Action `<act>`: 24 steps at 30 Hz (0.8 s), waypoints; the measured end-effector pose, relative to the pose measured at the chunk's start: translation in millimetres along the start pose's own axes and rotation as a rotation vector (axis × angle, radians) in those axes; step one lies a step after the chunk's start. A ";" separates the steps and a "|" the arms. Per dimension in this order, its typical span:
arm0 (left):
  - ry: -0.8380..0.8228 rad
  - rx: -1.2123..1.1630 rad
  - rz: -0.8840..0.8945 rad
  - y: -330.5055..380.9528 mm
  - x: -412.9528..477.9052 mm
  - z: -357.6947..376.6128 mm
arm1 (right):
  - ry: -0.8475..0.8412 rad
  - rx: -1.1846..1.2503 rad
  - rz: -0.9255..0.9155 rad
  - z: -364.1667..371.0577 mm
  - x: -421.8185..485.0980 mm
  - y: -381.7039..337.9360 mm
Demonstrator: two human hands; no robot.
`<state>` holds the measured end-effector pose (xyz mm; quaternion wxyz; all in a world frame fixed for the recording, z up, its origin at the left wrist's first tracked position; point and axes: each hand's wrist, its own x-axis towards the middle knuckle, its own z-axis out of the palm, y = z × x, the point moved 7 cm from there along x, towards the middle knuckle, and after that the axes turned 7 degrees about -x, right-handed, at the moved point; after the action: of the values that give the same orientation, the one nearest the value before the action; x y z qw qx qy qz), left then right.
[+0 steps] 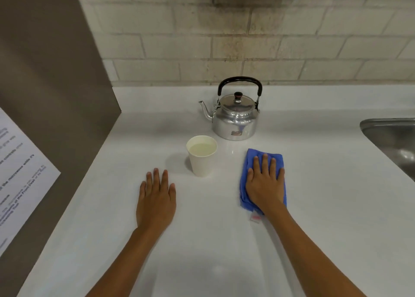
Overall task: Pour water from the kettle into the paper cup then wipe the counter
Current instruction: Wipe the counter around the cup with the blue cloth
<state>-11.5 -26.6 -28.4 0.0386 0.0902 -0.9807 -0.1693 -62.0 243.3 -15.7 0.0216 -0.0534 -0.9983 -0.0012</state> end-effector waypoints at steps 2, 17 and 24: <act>0.001 -0.012 0.006 -1.0 0.9 -0.3 | 0.003 0.001 -0.137 1.7 5.5 -37.7; 0.016 -0.044 0.014 -2.5 3.9 2.5 | -0.007 -0.030 -0.422 9.6 32.4 -68.6; 0.024 -0.034 0.017 -0.3 2.8 0.7 | -0.023 -0.029 -0.224 2.9 55.7 -24.4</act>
<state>-14.2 -27.1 -29.0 0.0532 0.0832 -0.9779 -0.1843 -120.1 225.0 -16.2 0.0092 0.0580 -0.9981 -0.0175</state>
